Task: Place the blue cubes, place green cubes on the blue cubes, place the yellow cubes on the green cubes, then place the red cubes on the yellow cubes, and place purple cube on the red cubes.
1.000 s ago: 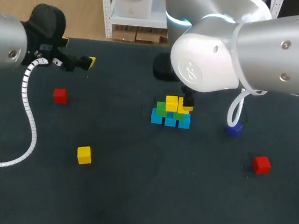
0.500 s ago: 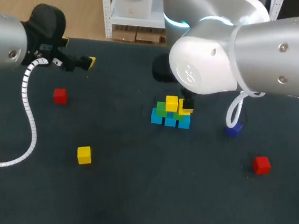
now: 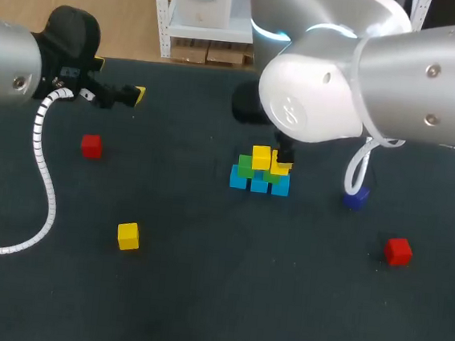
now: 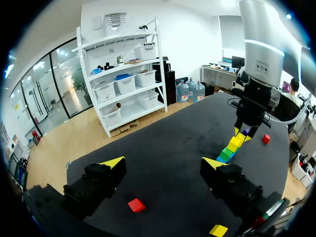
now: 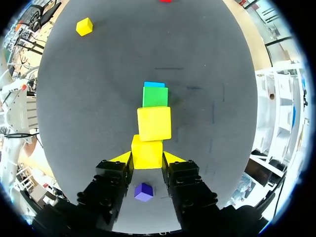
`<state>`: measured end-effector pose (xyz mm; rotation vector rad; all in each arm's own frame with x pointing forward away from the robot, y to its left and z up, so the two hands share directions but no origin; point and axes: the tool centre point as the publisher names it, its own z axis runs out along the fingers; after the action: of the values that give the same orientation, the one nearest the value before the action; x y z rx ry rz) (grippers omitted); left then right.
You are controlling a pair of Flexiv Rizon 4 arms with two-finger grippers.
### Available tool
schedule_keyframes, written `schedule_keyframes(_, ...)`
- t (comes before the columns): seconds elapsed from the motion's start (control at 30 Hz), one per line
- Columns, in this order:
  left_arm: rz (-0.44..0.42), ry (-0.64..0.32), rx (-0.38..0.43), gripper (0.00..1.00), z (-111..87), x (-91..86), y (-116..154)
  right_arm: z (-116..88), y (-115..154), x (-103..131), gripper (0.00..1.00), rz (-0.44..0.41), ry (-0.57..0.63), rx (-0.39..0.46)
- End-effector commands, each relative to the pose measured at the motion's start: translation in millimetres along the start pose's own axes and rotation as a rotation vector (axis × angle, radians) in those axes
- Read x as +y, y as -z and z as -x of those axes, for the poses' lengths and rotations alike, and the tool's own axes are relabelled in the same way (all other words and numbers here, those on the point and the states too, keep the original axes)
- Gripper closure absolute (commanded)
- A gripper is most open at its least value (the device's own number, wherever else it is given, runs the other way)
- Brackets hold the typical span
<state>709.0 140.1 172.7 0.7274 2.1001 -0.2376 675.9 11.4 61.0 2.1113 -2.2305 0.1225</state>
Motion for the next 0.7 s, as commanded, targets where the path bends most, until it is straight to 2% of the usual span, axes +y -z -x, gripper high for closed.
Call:
schedule_keyframes(0.03, -0.007, -0.001, -0.003, 0.0, -0.7, 1.5, 0.2, 0.3, 0.0, 0.0, 0.69, 0.001, -0.005, -0.002)
schedule_keyframes(0.57, -0.007, -0.001, -0.003, 0.0, -0.7, 1.5, 0.2, 1.5, -0.7, -2.6, 0.65, -0.009, -0.018, -0.002)
schedule_keyframes(0.67, -0.007, -0.001, -0.003, 0.0, -0.7, 1.5, 0.2, 1.0, -0.2, -2.4, 0.54, -0.01, -0.02, -0.002)
schedule_keyframes(0.7, -0.007, -0.001, -0.003, 0.0, -0.7, 1.5, 0.2, 0.7, -0.1, -2.5, 0.42, -0.012, -0.021, -0.002)
